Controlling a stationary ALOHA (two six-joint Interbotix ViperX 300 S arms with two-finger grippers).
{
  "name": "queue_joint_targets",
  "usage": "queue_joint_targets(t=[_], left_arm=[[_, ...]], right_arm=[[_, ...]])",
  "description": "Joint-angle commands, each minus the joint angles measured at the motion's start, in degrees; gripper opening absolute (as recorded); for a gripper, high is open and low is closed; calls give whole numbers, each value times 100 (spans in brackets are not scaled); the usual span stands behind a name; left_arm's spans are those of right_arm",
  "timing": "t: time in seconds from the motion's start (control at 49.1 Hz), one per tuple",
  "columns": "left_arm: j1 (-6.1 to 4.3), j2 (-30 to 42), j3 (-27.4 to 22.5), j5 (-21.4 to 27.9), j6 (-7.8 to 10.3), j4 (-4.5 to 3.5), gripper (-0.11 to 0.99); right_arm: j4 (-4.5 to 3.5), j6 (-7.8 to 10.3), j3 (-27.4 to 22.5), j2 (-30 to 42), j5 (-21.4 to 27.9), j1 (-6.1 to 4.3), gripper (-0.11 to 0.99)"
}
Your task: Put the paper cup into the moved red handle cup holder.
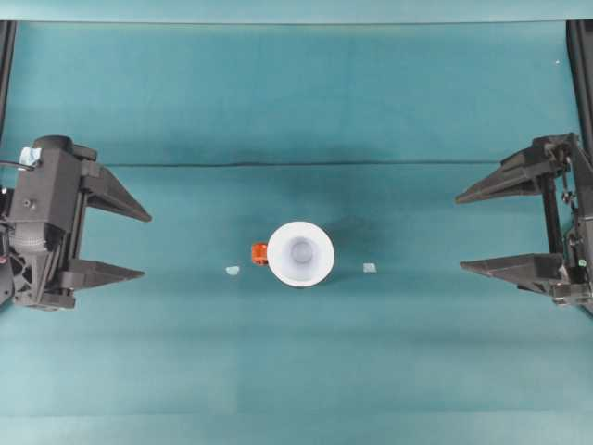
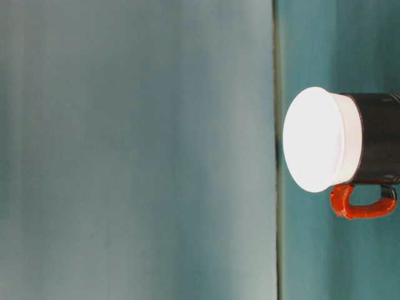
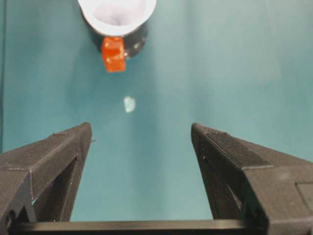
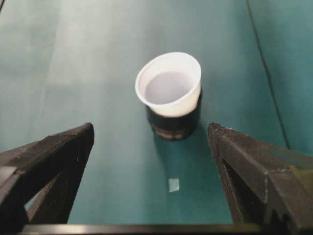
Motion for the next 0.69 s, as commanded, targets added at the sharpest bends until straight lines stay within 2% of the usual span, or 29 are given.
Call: queue_joint_targets(t=[0.0, 0.265, 0.346, 0.672], left_arm=[[-9, -9, -88, -44, -9, 0, 85], [-9, 26, -97, -53, -167, 0, 85], [-9, 35, -105, -53, -158, 0, 85], [-9, 123, -132, -53, -97, 0, 85]], right_arm=[[9, 53, -53, 18, -35, -9, 88], [9, 44, -44, 18, -35, -88, 88], [9, 44, -26, 18, -26, -132, 88], [9, 44, 53, 62, -53, -132, 88]])
